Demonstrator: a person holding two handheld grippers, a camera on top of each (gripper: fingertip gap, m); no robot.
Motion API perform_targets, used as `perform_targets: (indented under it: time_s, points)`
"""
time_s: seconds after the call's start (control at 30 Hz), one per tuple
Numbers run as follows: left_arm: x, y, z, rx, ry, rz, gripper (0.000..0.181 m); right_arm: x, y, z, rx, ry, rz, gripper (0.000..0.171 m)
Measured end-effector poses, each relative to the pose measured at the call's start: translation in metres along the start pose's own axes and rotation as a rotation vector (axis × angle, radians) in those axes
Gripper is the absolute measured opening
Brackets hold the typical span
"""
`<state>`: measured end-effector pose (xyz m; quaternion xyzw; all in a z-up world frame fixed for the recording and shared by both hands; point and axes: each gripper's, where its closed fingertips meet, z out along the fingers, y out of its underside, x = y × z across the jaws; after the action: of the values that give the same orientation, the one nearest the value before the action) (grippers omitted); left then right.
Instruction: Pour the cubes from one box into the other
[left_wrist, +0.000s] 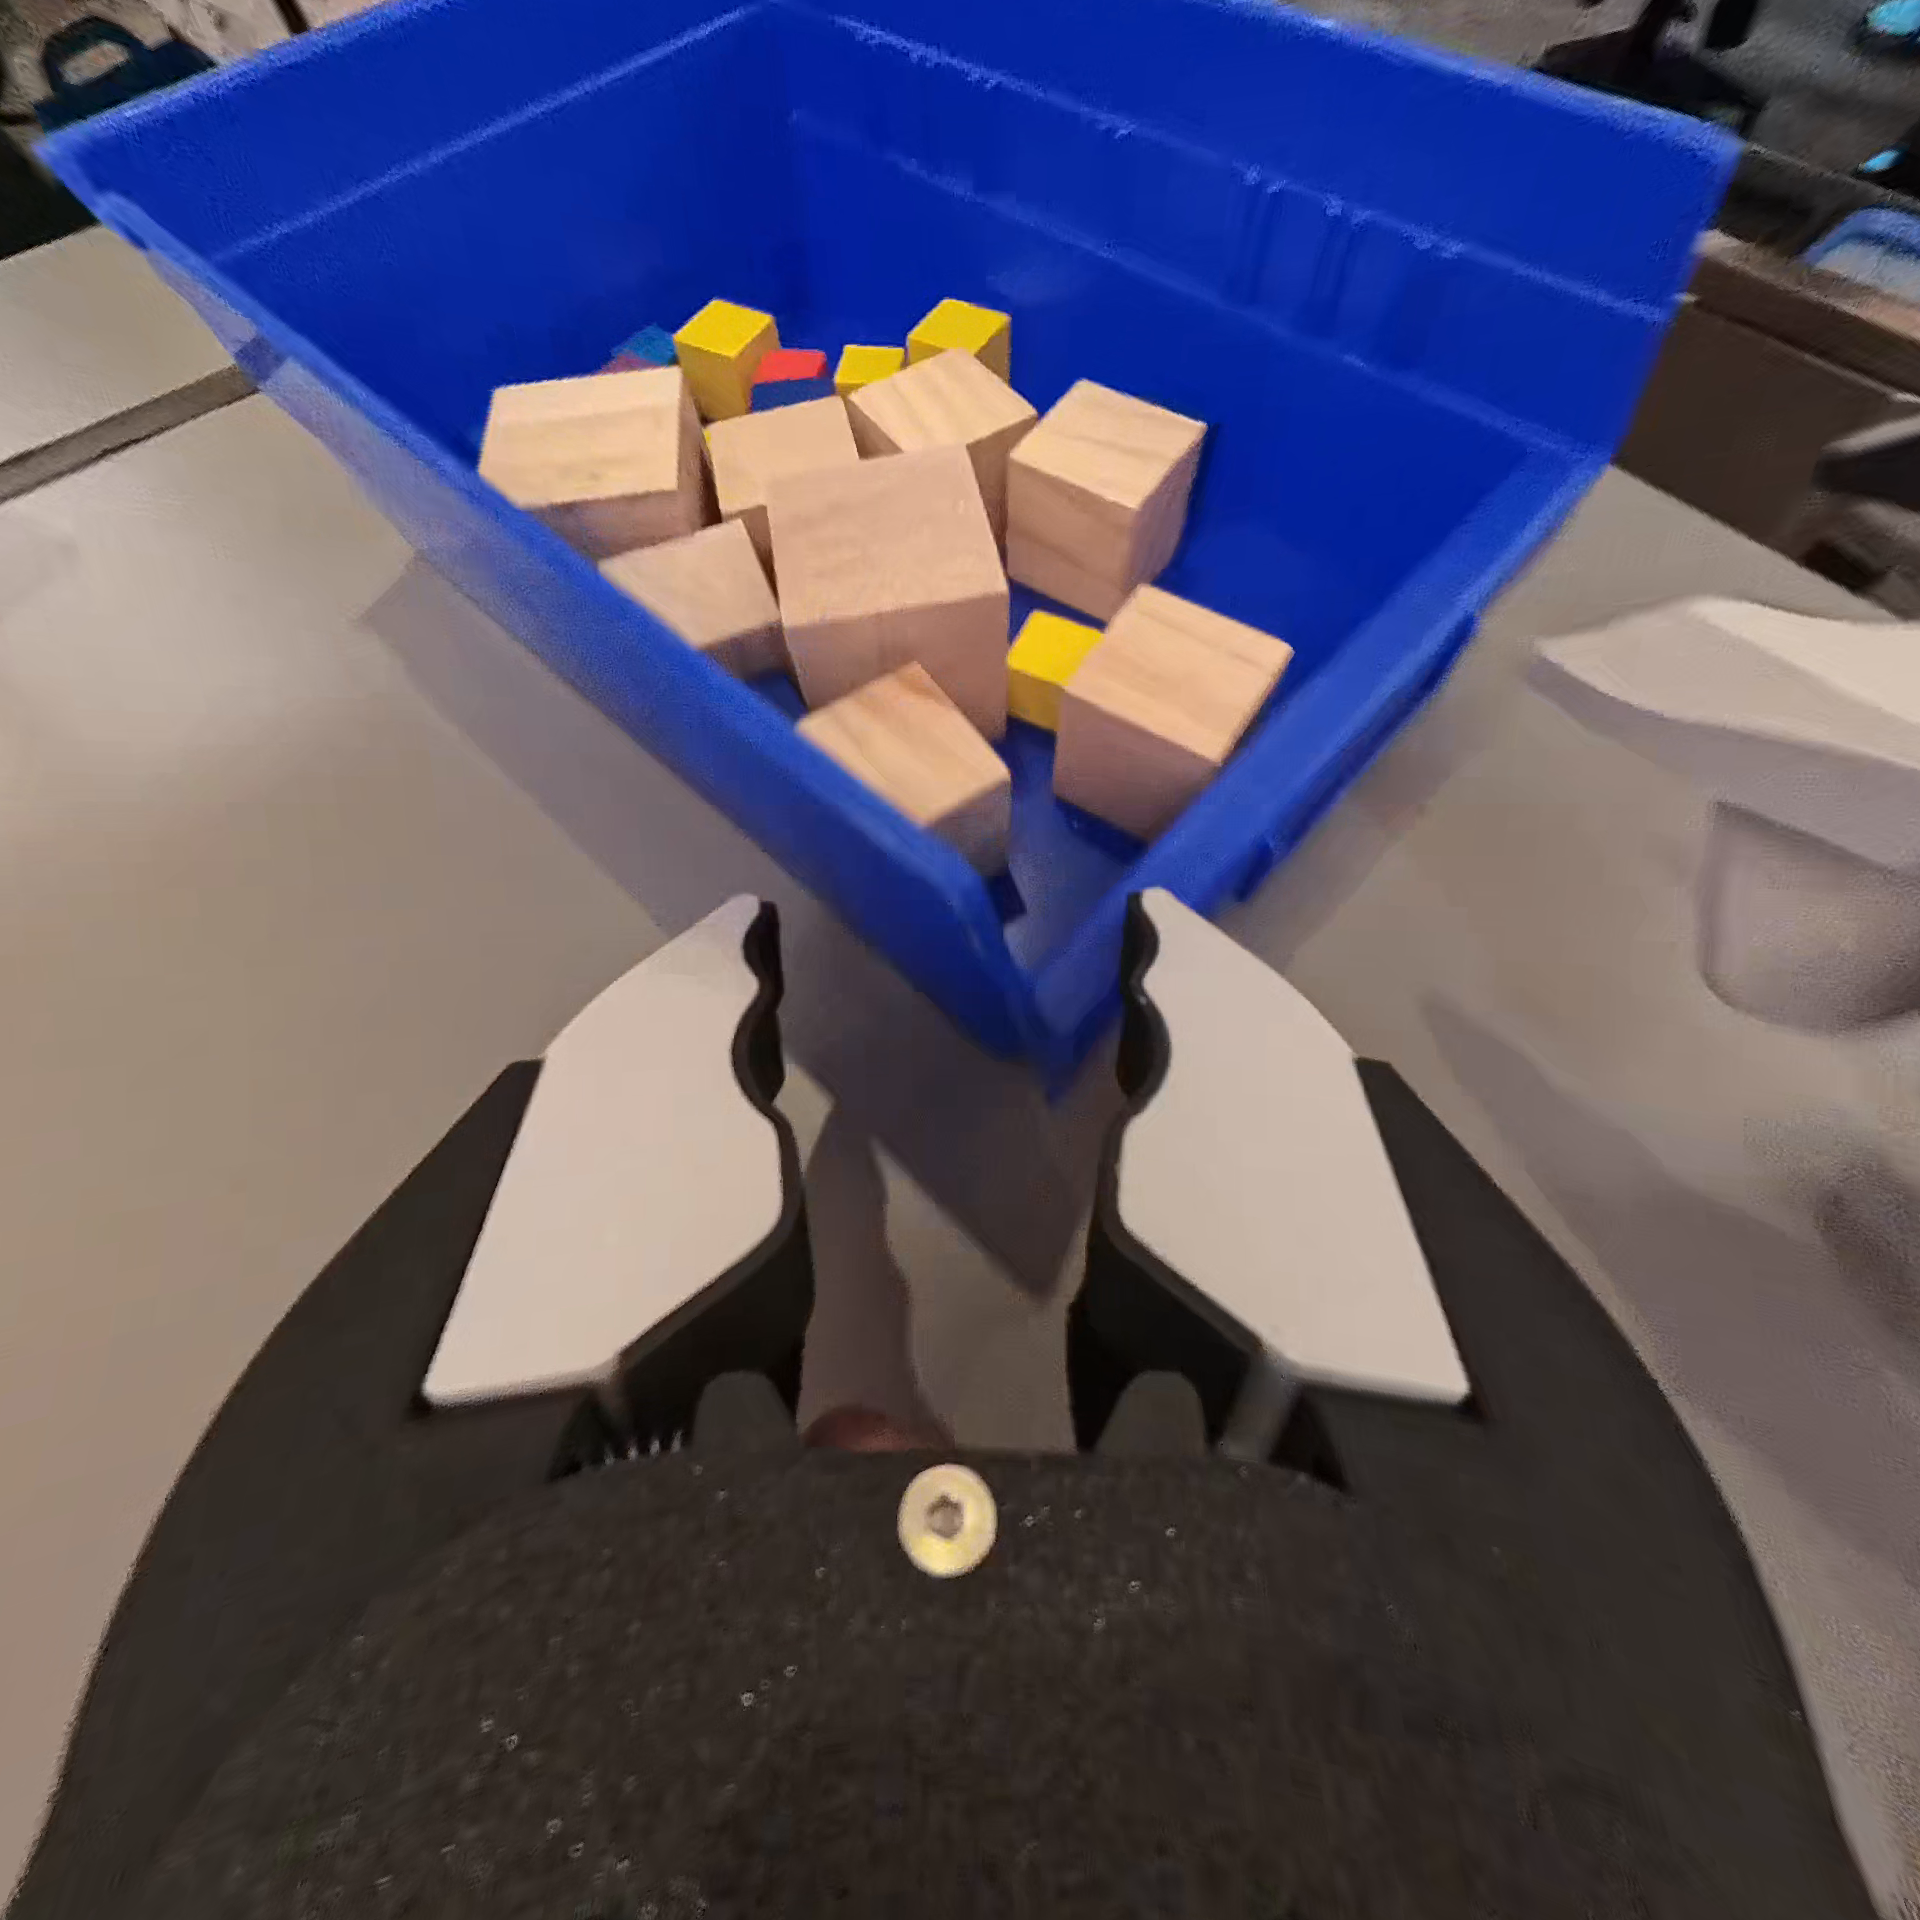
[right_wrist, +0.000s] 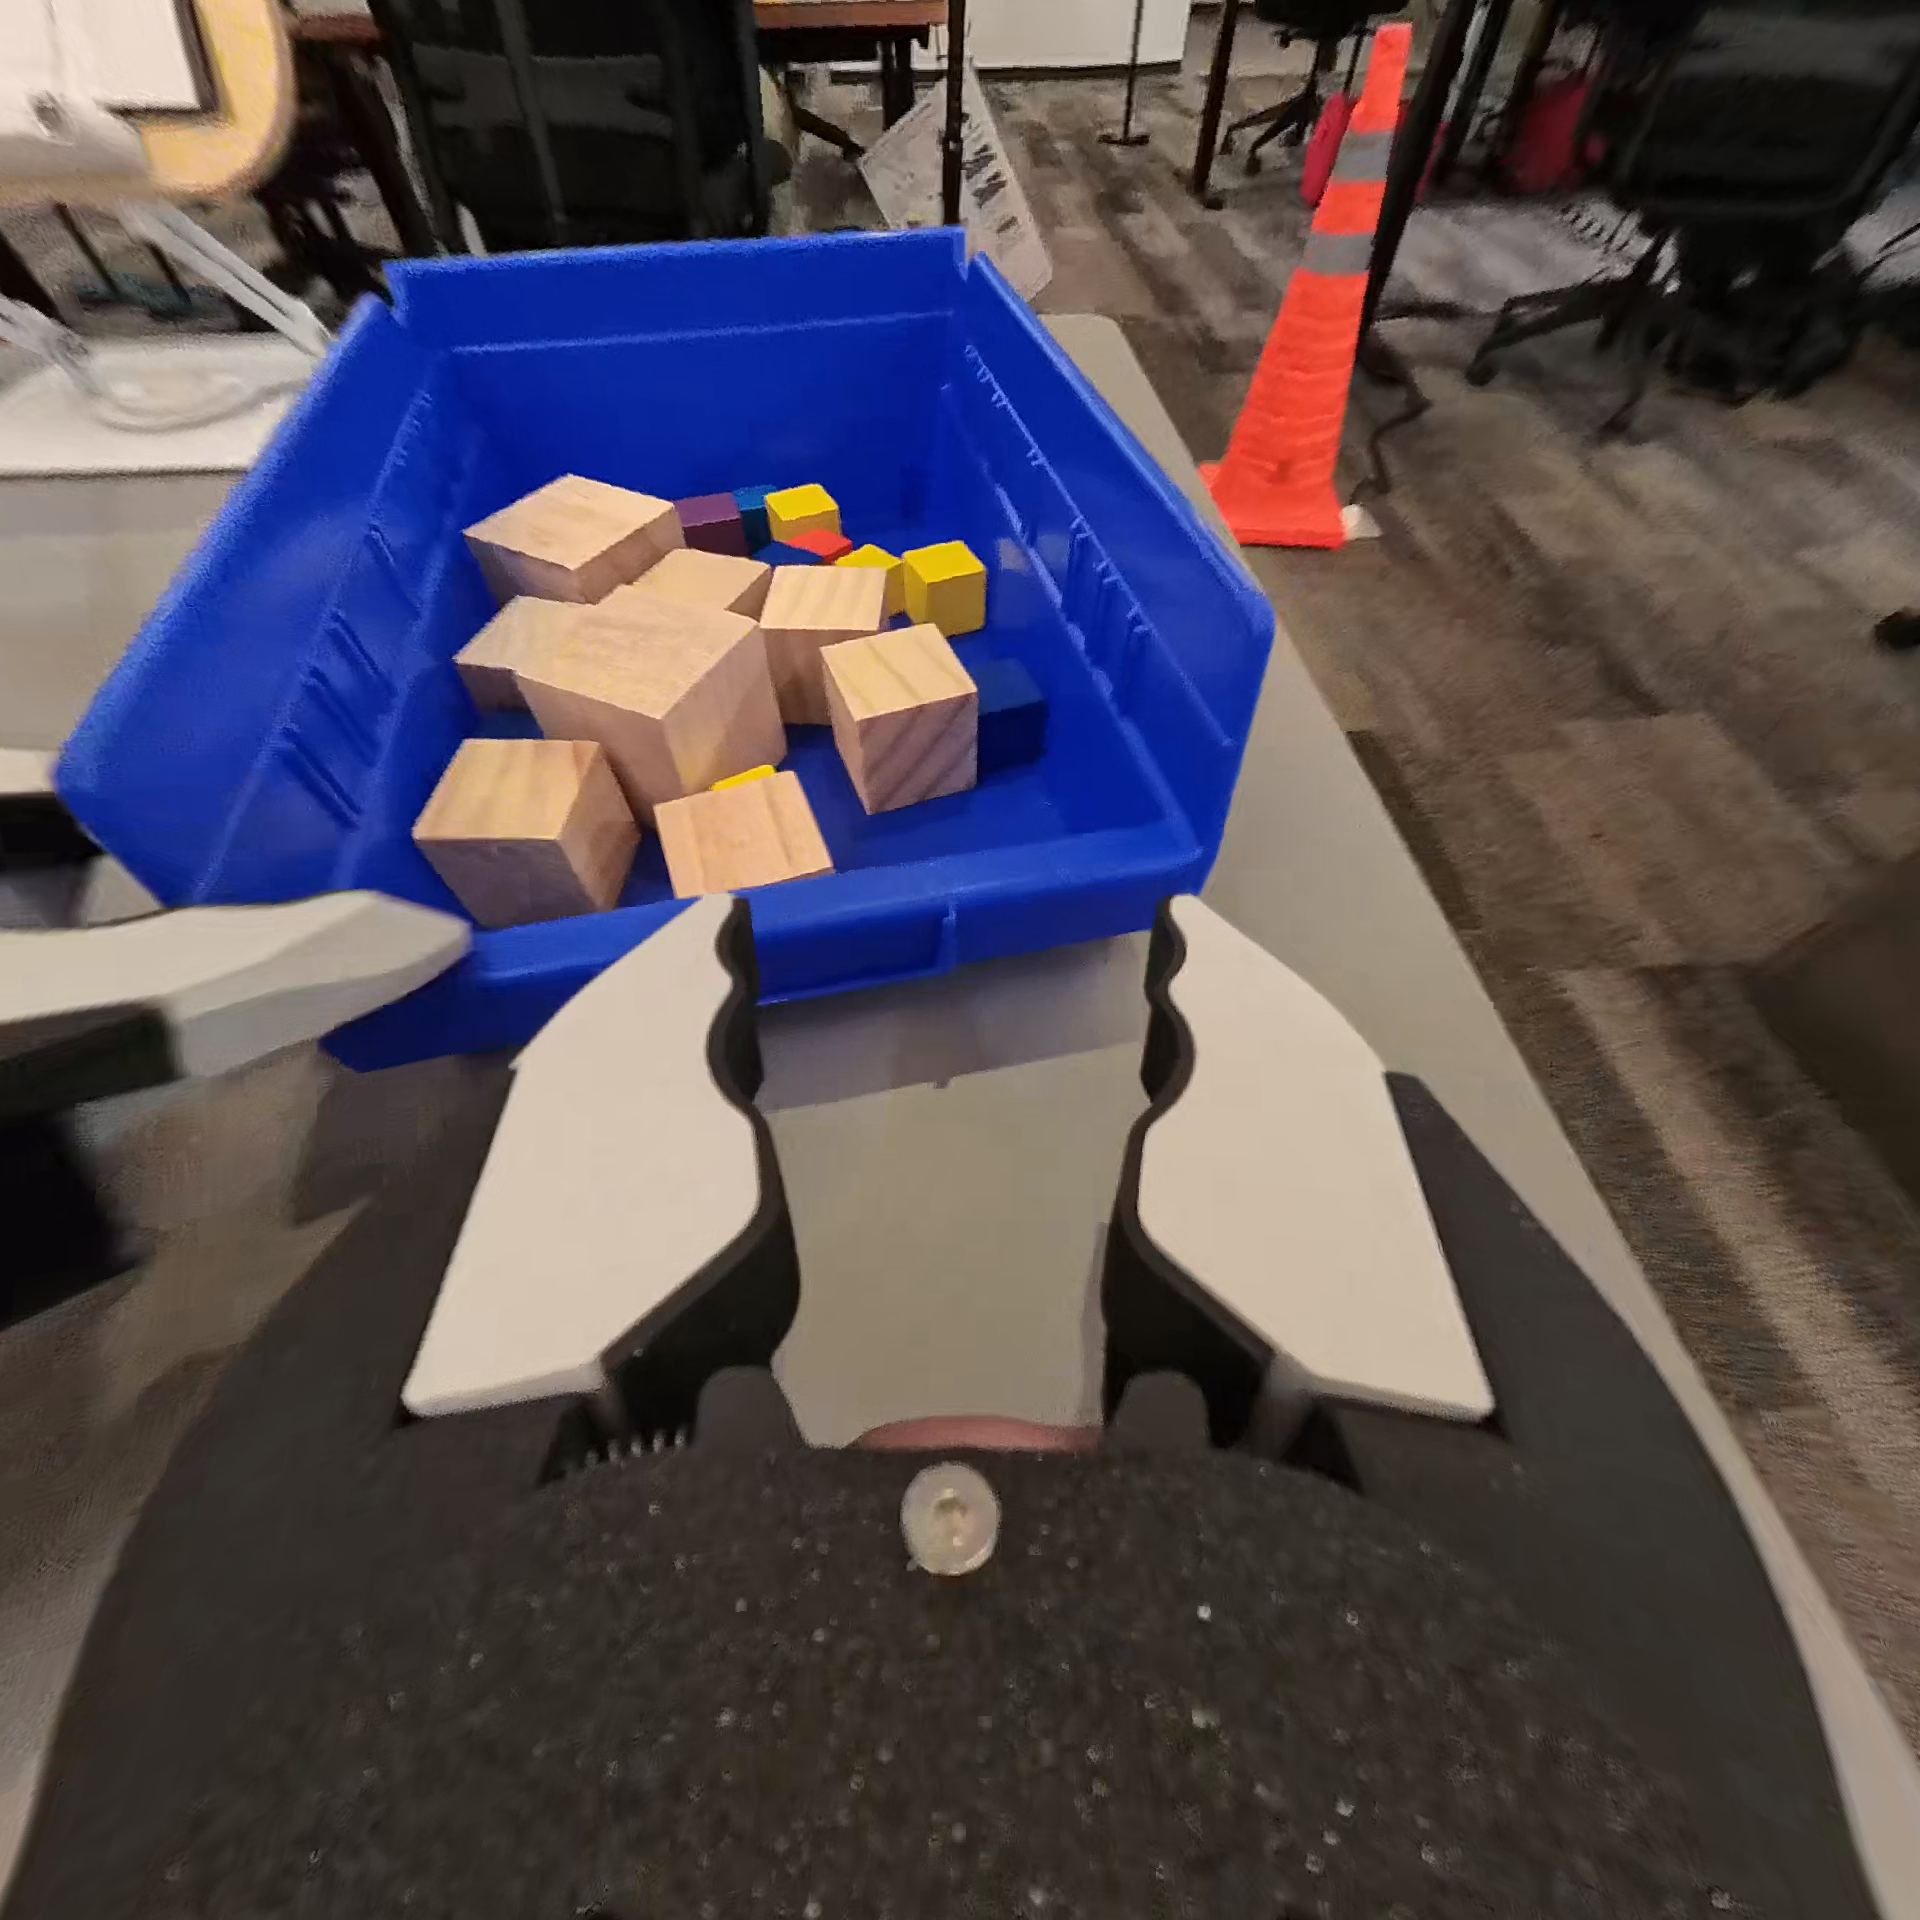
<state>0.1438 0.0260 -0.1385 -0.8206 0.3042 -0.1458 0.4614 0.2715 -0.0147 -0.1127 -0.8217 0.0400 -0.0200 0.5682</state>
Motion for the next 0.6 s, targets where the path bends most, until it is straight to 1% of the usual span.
perform_targets:
  time_s: [0.03, 0.07, 0.1, 0.13, 0.2, 0.3, 0.37, 0.4, 0.43, 0.5, 0.57, 0.6]
  points:
    - [-0.003, -0.004, 0.007, 0.005, -0.015, -0.022, 0.056, 0.001, 0.000, 0.000, 0.003, -0.015, 0.024, 0.071]
    - [-0.007, -0.005, 0.011, -0.010, -0.030, -0.050, 0.042, 0.003, 0.001, 0.001, -0.005, -0.025, 0.039, 0.070]
    - [-0.010, -0.006, 0.013, -0.019, -0.036, -0.069, 0.040, 0.005, 0.003, 0.002, -0.020, -0.031, 0.052, 0.070]
    - [-0.018, -0.006, 0.012, -0.024, -0.070, -0.074, 0.035, 0.006, 0.005, 0.004, -0.037, -0.033, 0.053, 0.069]
    - [-0.040, -0.004, 0.005, -0.010, -0.156, -0.115, 0.019, 0.010, 0.010, 0.008, -0.064, -0.007, 0.040, 0.069]
    - [-0.068, 0.005, -0.011, 0.013, -0.225, -0.251, 0.004, -0.001, 0.020, 0.020, -0.117, -0.021, 0.074, 0.070]
    - [-0.073, 0.009, -0.018, 0.016, -0.227, -0.292, 0.003, -0.019, 0.024, 0.028, -0.142, -0.062, 0.131, 0.068]
    - [-0.073, 0.011, -0.021, 0.011, -0.231, -0.282, 0.003, -0.024, 0.022, 0.031, -0.139, -0.056, 0.158, 0.064]
    - [-0.072, 0.012, -0.023, 0.010, -0.230, -0.272, 0.003, -0.029, 0.018, 0.032, -0.122, -0.056, 0.178, 0.063]
    - [-0.071, 0.015, -0.027, 0.014, -0.227, -0.264, 0.004, -0.033, 0.009, 0.030, -0.087, -0.044, 0.226, 0.039]
    - [-0.078, 0.018, -0.035, 0.020, -0.233, -0.273, 0.004, -0.026, 0.007, 0.023, -0.116, -0.003, 0.231, 0.004]
    - [-0.080, 0.017, -0.041, 0.034, -0.207, -0.288, 0.005, -0.031, 0.004, 0.022, -0.121, -0.007, 0.189, 0.003]
